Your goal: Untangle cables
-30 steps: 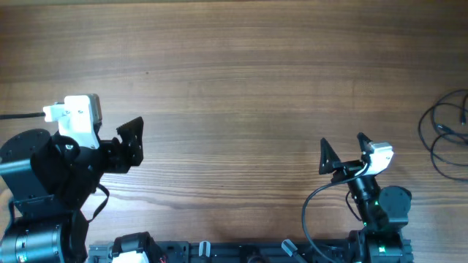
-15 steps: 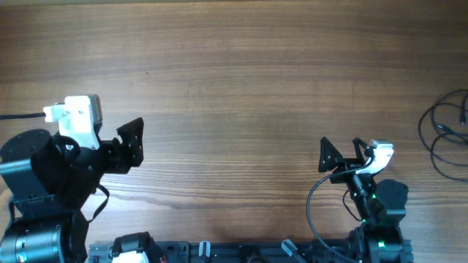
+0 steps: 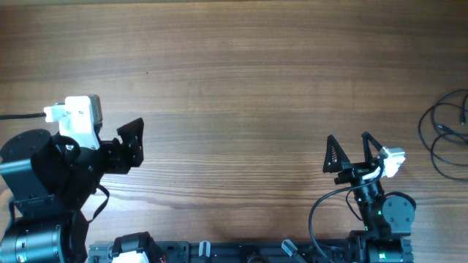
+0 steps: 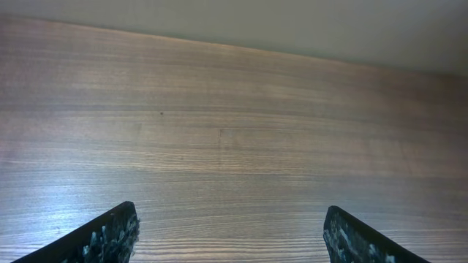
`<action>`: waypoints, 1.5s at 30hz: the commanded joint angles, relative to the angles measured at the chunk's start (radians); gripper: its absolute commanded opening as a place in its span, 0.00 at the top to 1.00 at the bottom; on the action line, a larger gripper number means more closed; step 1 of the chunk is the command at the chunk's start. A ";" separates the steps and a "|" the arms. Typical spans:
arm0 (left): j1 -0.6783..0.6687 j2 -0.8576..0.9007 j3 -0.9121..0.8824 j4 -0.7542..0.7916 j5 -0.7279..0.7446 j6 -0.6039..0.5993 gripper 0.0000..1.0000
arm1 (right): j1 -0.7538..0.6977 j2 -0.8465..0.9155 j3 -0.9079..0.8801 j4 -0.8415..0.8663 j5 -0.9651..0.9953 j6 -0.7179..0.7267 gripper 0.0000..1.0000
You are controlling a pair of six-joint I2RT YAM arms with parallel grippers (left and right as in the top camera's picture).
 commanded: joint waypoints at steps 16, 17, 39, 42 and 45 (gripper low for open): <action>-0.002 -0.024 0.001 0.163 0.185 -0.010 0.00 | -0.004 -0.013 -0.005 -0.006 0.111 -0.127 0.00; -0.002 -0.024 0.001 0.173 0.187 -0.016 0.00 | -0.004 -0.008 -0.005 -0.006 0.111 -0.232 0.00; -0.002 -0.023 0.001 0.188 0.192 -0.014 0.00 | -0.004 0.146 -0.005 -0.005 0.111 -0.625 0.00; -0.002 -0.023 0.001 0.187 0.193 -0.014 0.00 | -0.004 0.146 -0.005 -0.005 0.111 -0.625 0.00; -0.002 -0.023 0.001 0.195 0.192 -0.014 0.00 | -0.004 0.134 -0.005 -0.005 0.111 -0.624 0.00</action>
